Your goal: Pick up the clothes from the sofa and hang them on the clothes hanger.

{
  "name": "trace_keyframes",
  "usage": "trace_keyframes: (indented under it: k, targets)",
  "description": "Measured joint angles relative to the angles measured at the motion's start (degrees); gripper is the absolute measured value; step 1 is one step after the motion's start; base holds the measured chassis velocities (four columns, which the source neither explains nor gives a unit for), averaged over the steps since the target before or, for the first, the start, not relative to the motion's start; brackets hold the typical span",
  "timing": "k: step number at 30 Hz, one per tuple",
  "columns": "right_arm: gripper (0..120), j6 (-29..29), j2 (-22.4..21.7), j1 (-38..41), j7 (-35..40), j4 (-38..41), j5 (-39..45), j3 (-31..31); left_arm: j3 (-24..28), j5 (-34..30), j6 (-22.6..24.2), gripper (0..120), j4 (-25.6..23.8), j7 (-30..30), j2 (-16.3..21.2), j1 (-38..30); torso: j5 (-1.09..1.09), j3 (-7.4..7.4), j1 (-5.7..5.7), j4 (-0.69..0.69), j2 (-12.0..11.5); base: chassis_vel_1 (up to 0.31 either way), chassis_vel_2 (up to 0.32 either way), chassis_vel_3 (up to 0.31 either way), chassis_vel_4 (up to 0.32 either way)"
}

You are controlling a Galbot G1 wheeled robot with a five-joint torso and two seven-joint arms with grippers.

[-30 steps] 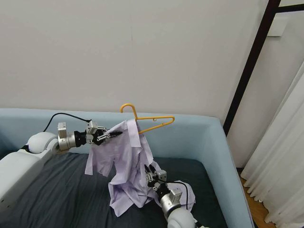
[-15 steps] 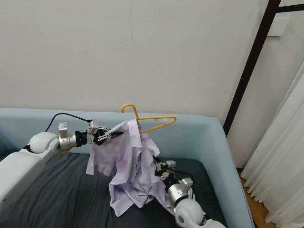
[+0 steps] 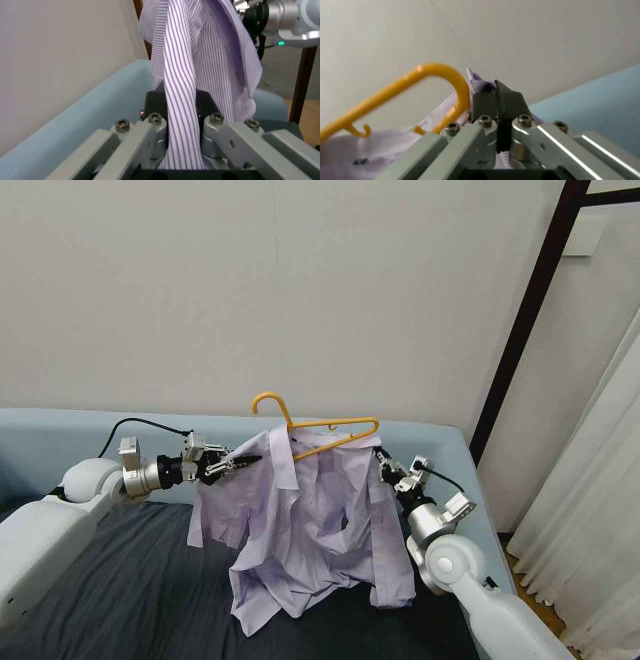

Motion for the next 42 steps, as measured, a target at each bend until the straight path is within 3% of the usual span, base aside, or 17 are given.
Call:
trace_keyframes:
  k: [7,11,26,33,42]
  targets:
    - [0,-0.2,-0.3,3.2,-0.1,0.7,-0.7,0.5,0.5,1.3,-0.2,7,0.1,0.5,0.1,-0.4,-0.01,0.00,0.00,0.02,0.0,0.000,0.000,0.000,0.000]
    - [0,0.8,-0.4,3.9,-2.2,2.2,-3.5,1.0,0.3,3.1,-0.2,7,0.4,-2.2,0.0,-0.3,-0.01,0.00,0.00,0.01,0.0,0.000,0.000,0.000,0.000]
    - [0,10.1,-2.5,-0.3,-18.6,10.0,-12.9,-1.4,-0.2,8.9,0.6,7,-0.7,-4.7,-0.6,1.3,-0.02,-0.01,-0.01,0.02,0.0,0.000,0.000,0.000,0.000]
    - [0,12.3,-1.3,-7.0,-18.1,8.4,-25.3,-5.2,-1.1,6.8,1.4,7,-4.0,-9.5,-3.0,3.7,-0.01,-0.01,-0.01,-0.01,0.0,0.000,0.000,0.000,0.000]
    - [0,12.8,-1.0,-12.4,-17.0,5.4,-37.1,-6.3,-1.1,3.7,1.6,7,-6.9,-9.7,-1.7,4.5,-0.01,-0.01,-0.01,0.00,0.0,0.000,0.000,0.000,0.000]
